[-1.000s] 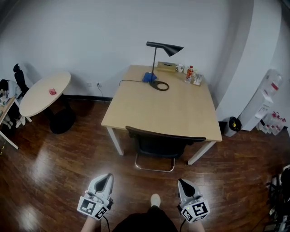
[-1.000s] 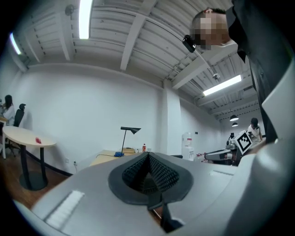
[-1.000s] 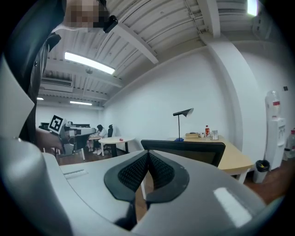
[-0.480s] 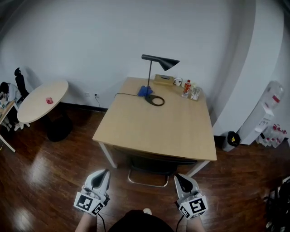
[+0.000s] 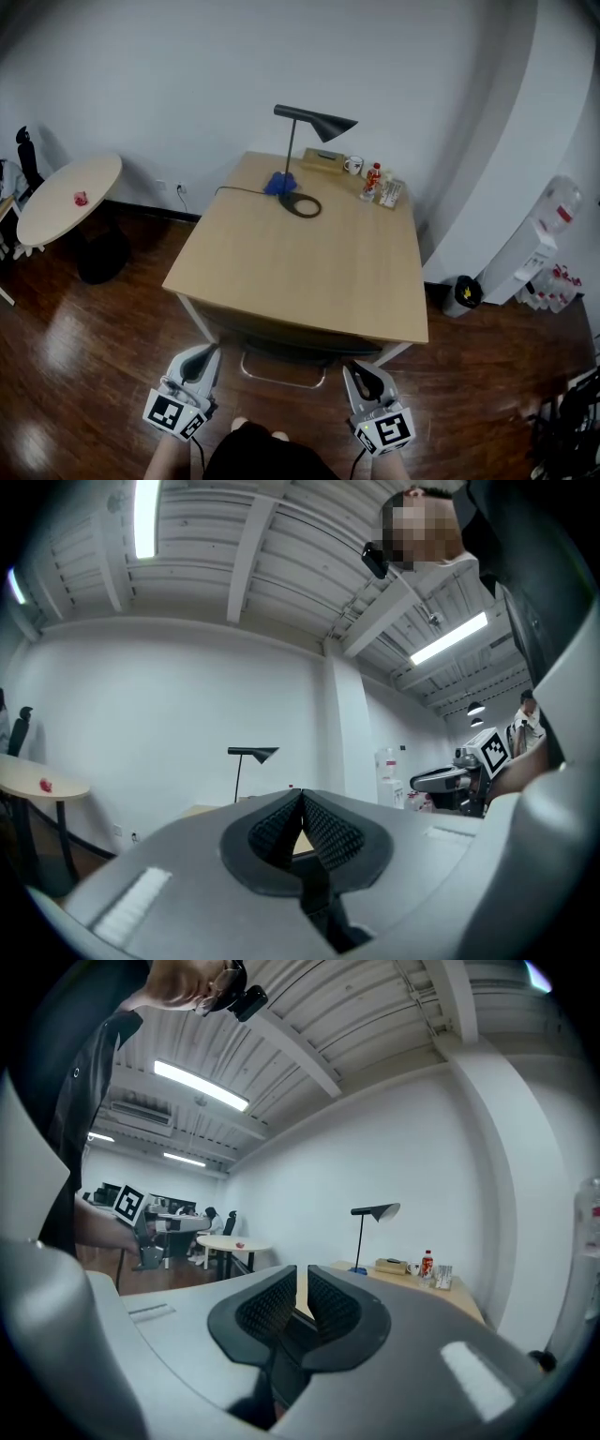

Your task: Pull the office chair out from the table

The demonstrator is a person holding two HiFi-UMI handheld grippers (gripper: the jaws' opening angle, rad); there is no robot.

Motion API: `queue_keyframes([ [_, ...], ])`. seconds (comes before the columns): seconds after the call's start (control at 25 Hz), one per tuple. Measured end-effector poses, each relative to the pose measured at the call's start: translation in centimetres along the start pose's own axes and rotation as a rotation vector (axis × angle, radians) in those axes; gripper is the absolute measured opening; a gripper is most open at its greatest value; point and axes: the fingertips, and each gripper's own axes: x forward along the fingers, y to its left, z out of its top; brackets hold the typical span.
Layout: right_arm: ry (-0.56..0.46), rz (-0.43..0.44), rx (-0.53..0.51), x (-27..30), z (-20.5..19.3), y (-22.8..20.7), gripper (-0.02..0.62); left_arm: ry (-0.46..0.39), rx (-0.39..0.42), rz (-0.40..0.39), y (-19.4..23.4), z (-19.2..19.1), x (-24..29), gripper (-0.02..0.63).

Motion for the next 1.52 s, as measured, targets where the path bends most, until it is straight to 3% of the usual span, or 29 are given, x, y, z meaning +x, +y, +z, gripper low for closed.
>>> queue_keyframes([
  [0.16,0.037,-0.001,-0.034,1.1,-0.5,-1.2,0.077,0.002,-0.038,-0.098,0.7,0.1,1.6,0.003],
  [0.28,0.058,0.037,-0.043,2.7,-0.7,-2.1,0.136,0.017,0.022,-0.205,0.5,0.0,4.0,0.008],
  [0.36,0.095,0.091,-0.056,3.8,-1.3,-1.8,0.202,0.069,0.073,-0.315,-0.5,-1.0,5.2,0.083],
  [0.44,0.170,0.155,-0.133,5.0,-2.5,-0.9,0.274,0.135,0.169,-0.414,-1.5,-2.1,6.2,0.168],
  [0.52,0.288,0.225,-0.259,6.1,-4.6,-0.2,0.302,0.214,0.308,-0.498,-2.0,-4.0,7.0,0.212],
  [0.72,0.590,0.332,-0.495,7.5,-10.4,-0.1,0.296,0.420,0.479,-0.681,-2.4,-9.4,7.9,0.246],
  [0.76,0.626,0.342,-0.520,7.5,-10.7,-0.2,0.262,0.462,0.538,-0.710,-2.4,-10.4,8.1,0.255],
  [0.84,0.686,0.366,-0.565,7.4,-11.2,-0.1,0.259,0.548,0.667,-0.760,-2.2,-12.4,8.3,0.273],
  [0.96,0.780,0.390,-0.635,7.4,-12.4,-0.2,0.258,0.637,0.784,-0.796,-1.8,-14.6,8.6,0.278],
  [1.12,0.886,0.407,-0.673,7.9,-14.6,-0.5,0.242,0.675,0.853,-0.796,-1.5,-16.0,9.0,0.271],
  [1.2,0.922,0.411,-0.708,8.1,-15.4,-0.7,0.236,0.683,0.886,-0.802,-1.5,-16.3,9.1,0.238],
  [1.4,0.944,0.414,-0.734,8.6,-15.8,-1.2,0.161,0.730,1.025,-0.812,-0.9,-17.7,9.0,0.157],
  [1.52,0.955,0.416,-0.753,8.7,-16.1,-1.3,0.124,0.739,1.055,-0.799,-0.7,-18.1,9.0,0.146],
])
